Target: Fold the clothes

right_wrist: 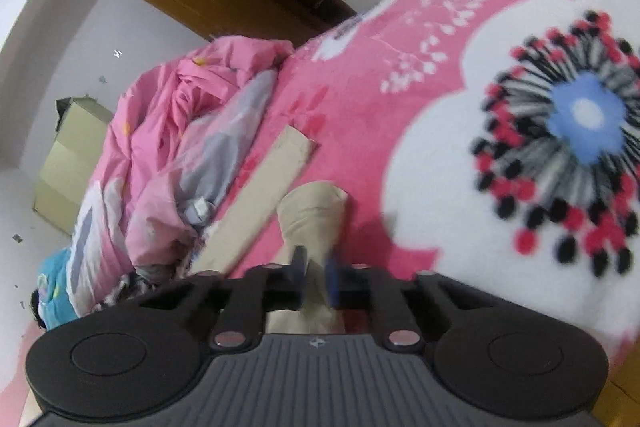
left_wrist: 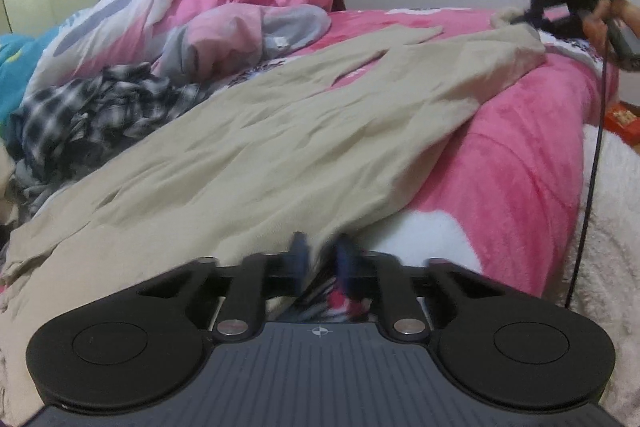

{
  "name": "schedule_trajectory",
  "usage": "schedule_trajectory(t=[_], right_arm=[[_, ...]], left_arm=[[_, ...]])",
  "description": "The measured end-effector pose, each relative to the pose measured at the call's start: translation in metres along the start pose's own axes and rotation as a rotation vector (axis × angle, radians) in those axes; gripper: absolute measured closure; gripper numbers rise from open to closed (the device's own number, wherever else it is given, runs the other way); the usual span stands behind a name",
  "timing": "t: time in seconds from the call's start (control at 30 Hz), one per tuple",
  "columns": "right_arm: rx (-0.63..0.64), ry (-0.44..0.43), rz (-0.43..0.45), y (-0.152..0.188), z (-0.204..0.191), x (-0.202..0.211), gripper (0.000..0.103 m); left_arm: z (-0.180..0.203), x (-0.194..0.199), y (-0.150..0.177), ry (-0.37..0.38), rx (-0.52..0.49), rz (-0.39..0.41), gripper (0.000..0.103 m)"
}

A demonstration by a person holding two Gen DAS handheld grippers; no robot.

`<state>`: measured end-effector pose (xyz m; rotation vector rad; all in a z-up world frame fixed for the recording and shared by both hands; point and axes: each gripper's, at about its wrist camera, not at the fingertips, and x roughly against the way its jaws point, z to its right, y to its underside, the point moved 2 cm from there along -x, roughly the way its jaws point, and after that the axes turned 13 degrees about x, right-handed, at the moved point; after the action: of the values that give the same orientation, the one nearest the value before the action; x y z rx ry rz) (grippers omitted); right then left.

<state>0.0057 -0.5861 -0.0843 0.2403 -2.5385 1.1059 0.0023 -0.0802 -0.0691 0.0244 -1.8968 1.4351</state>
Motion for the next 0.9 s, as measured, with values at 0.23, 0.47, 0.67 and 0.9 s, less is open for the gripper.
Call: schedule_trajectory(t=[0.23,0.47,0.67,0.9], right_arm=[[0.184,-0.053,0.243,-0.055,-0.056,0.055,0.099],[0.183,0.174,0.119,-0.019,0.008,0.037,0.099],[0.035,0.194,0.078,-0.002,0.048,0.035,0.095],[0.179,0.311,0.208,-0.031,0.001,0.059,0.091]], left_arm=[[-0.01,0.028,-0.024,0.04,0.038,0.077,0.101],[0.005,0.005,0.007,0.097,0.004,-0.029,0.101],[-0.001,0.01,0.007,0.131,0.016,-0.037,0.094],[-0.015,0.034,0.001,0.234,0.141,-0.012,0.079]])
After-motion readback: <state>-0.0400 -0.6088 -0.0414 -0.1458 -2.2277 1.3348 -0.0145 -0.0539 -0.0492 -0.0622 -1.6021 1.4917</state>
